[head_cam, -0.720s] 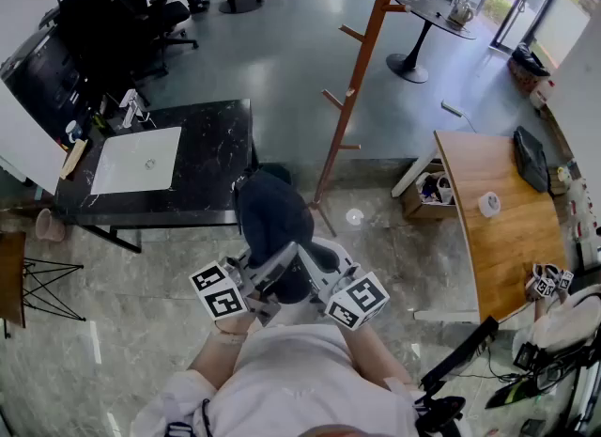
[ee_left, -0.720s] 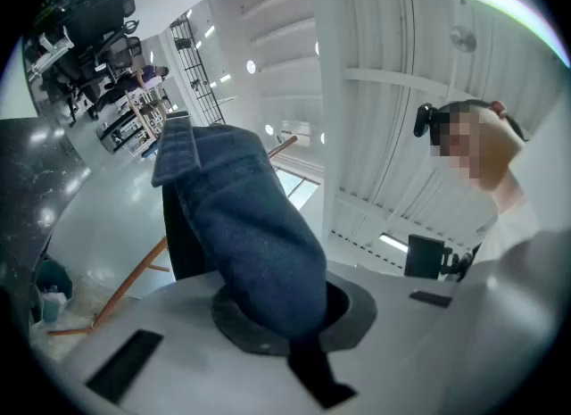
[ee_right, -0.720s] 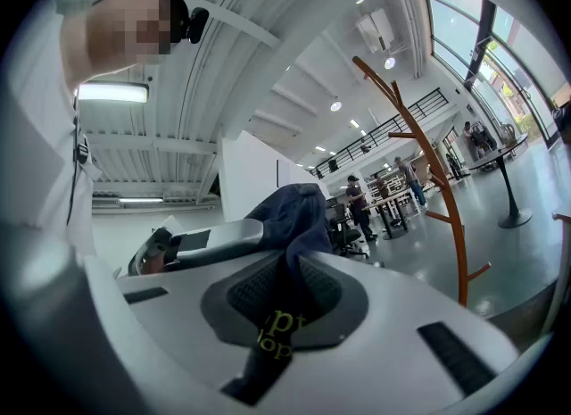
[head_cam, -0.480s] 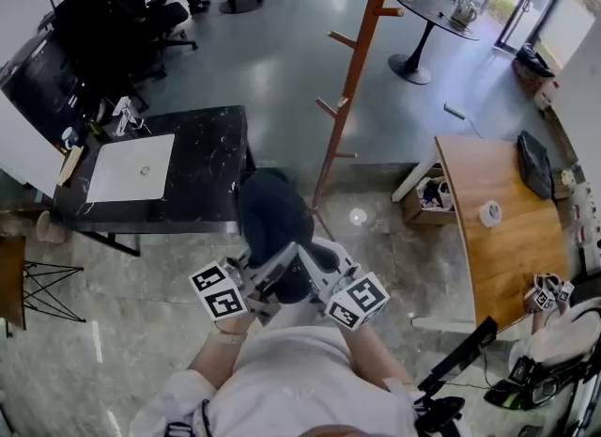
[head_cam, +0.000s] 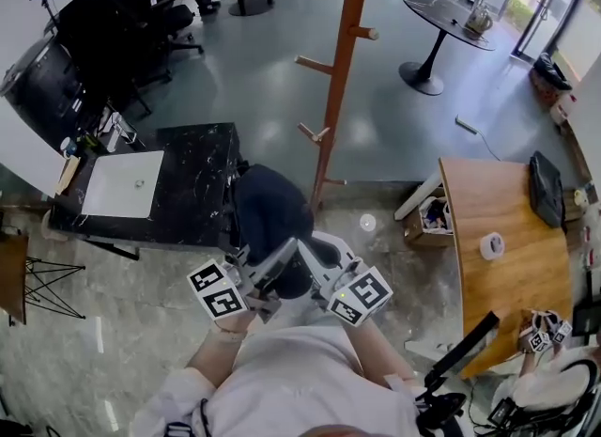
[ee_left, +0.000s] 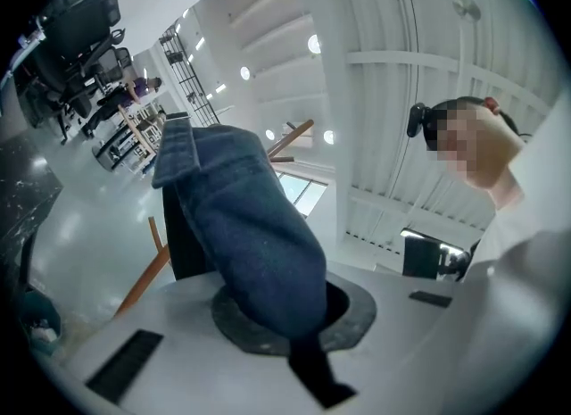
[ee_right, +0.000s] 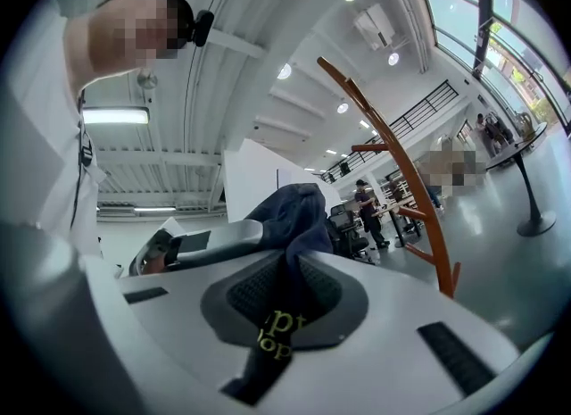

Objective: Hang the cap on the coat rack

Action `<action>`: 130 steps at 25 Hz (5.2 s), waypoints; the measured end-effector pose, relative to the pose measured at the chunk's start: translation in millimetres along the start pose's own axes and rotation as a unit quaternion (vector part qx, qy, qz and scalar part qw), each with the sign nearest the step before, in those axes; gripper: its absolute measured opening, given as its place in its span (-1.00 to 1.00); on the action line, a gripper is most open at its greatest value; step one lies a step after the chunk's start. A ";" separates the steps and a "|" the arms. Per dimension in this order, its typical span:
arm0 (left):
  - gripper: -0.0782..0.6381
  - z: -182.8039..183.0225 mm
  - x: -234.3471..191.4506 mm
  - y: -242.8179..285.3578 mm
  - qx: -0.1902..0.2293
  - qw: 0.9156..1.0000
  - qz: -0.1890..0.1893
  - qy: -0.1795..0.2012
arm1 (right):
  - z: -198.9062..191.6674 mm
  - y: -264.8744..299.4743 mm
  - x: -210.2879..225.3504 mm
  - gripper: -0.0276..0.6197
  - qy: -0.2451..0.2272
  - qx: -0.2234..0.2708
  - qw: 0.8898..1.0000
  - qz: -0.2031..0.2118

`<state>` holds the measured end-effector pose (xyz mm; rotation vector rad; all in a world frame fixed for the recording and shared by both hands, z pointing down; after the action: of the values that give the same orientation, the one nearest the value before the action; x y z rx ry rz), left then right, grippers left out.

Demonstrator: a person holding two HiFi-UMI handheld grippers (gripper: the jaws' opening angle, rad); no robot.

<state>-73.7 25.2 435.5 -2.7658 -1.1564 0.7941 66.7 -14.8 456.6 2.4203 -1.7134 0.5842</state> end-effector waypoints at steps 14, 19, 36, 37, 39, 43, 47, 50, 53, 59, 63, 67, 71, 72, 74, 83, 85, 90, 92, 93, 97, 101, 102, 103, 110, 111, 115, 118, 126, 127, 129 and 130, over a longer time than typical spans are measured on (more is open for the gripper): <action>-0.75 82.8 -10.2 81.1 0.081 0.990 0.071 0.094 | 115.2 53.5 62.2 -0.82 -0.051 0.009 0.990 0.130; -0.75 131.1 -6.7 77.9 0.096 0.984 0.043 0.147 | 150.6 79.4 41.3 -0.82 -0.095 0.052 0.984 0.144; -0.75 235.2 27.3 151.9 0.097 0.958 -0.147 0.226 | 271.0 66.6 11.4 -0.82 -0.226 0.178 0.957 0.038; -0.75 236.7 29.2 161.2 0.097 0.956 -0.159 0.226 | 277.1 61.4 14.2 -0.82 -0.232 0.183 0.955 0.028; -0.75 236.1 32.2 179.8 0.093 0.953 -0.183 0.223 | 286.0 49.3 21.0 -0.82 -0.241 0.190 0.952 0.008; -0.75 224.8 30.8 208.9 0.084 0.948 -0.225 0.209 | 290.3 27.8 35.7 -0.82 -0.252 0.198 0.947 -0.035; -0.75 210.2 25.3 229.6 0.076 0.946 -0.258 0.180 | 287.9 11.8 47.2 -0.82 -0.257 0.196 0.943 -0.076; -0.75 200.4 23.0 242.1 0.071 0.945 -0.275 0.164 | 285.7 1.6 54.8 -0.82 -0.258 0.193 0.942 -0.099; -0.75 193.3 26.1 248.4 0.068 0.941 -0.287 0.164 | 282.7 -8.0 56.3 -0.82 -0.261 0.203 0.937 -0.112; -0.75 191.1 37.2 261.3 0.062 0.936 -0.306 0.165 | 287.4 -23.5 55.5 -0.82 -0.268 0.217 0.929 -0.134; -0.75 188.4 41.5 266.3 0.058 0.934 -0.312 0.165 | 288.5 -30.5 56.1 -0.82 -0.269 0.220 0.927 -0.141; -0.75 179.8 37.2 270.4 0.048 0.938 -0.310 0.148 | 283.5 -34.3 61.9 -0.82 -0.256 0.210 0.931 -0.151; -0.75 165.0 24.8 269.5 0.036 0.945 -0.298 0.129 | 269.4 -34.1 73.2 -0.82 -0.234 0.197 0.939 -0.156; -0.75 161.6 21.4 269.1 0.033 0.947 -0.295 0.125 | 265.7 -33.6 76.0 -0.82 -0.229 0.194 0.941 -0.157; -0.75 156.0 14.9 267.4 0.028 0.949 -0.290 0.119 | 258.5 -31.8 80.4 -0.82 -0.220 0.189 0.944 -0.160; -0.74 132.9 -16.7 263.1 0.018 0.959 -0.265 0.101 | 230.3 -21.6 103.2 -0.82 -0.192 0.169 0.952 -0.170; -0.74 127.5 -22.9 261.1 0.020 0.961 -0.257 0.100 | 224.3 -21.1 106.0 -0.82 -0.188 0.165 0.953 -0.171; -0.74 115.0 -39.4 251.7 0.031 0.966 -0.236 0.101 | 207.4 -17.6 109.1 -0.82 -0.178 0.160 0.957 -0.166; -0.74 111.8 -46.3 247.7 0.039 0.967 -0.228 0.108 | 201.3 -14.6 110.8 -0.82 -0.175 0.160 0.958 -0.163; -0.74 110.5 -49.6 245.5 0.042 0.967 -0.224 0.113 | 198.2 -12.8 112.1 -0.82 -0.173 0.160 0.958 -0.161; -0.71 106.8 -59.2 236.2 0.055 0.966 -0.204 0.147 | 186.2 -7.6 117.9 -0.81 -0.159 0.164 0.961 -0.153; -0.58 105.3 -69.8 226.6 0.079 0.965 -0.193 0.162 | 178.4 -3.2 123.5 -0.81 -0.147 0.174 0.963 -0.144; -0.52 104.9 -73.6 223.6 0.085 0.965 -0.190 0.161 | 176.1 -1.7 124.4 -0.81 -0.145 0.177 0.963 -0.142; -0.47 104.7 -77.1 220.2 0.090 0.965 -0.187 0.161 | 173.4 -0.1 124.8 -0.81 -0.144 0.179 0.963 -0.141; -0.22 102.0 -92.8 203.6 0.105 0.965 -0.172 0.165 | 163.5 2.0 128.0 -0.81 -0.142 0.187 0.964 -0.127; -0.20 101.2 -94.5 200.8 0.107 0.966 -0.171 0.164 | 162.2 1.7 128.3 -0.81 -0.141 0.189 0.964 -0.125; -0.18 91.7 -101.1 191.0 0.100 0.970 -0.155 0.161 | 154.6 -0.3 128.5 -0.79 -0.135 0.195 0.963 -0.125; -0.18 80.7 -106.1 183.7 0.094 0.974 -0.140 0.153 | 148.6 -4.7 129.5 -0.73 -0.130 0.198 0.963 -0.125; -0.18 54.2 -120.0 167.4 0.080 0.982 -0.108 0.135 | 135.4 -17.3 133.4 -0.56 -0.118 0.216 0.962 -0.122; -0.18 51.2 -121.5 165.7 0.079 0.982 -0.106 0.133 | 133.4 -19.2 133.4 -0.55 -0.117 0.219 0.961 -0.122; -0.18 44.8 -124.2 164.2 0.077 0.984 -0.101 0.128 | 127.6 -22.9 136.3 -0.53 -0.110 0.221 0.961 -0.126; -0.18 41.0 -125.2 164.3 0.074 0.984 -0.099 0.125 | 123.8 -24.5 139.1 -0.53 -0.105 0.218 0.962 -0.129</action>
<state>-59.5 -184.2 417.9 -2.4924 -1.2419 0.4744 158.9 -167.6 398.2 3.0494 -1.4118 0.7574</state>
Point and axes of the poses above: the fingertips, and each gripper's own axes: y forward along the fingers, x to its right, z out of its top, the point moved 9 cm from there along -y, backward along the fingers, and after that the axes turned 8 degrees about y, right-handed, at the moved point
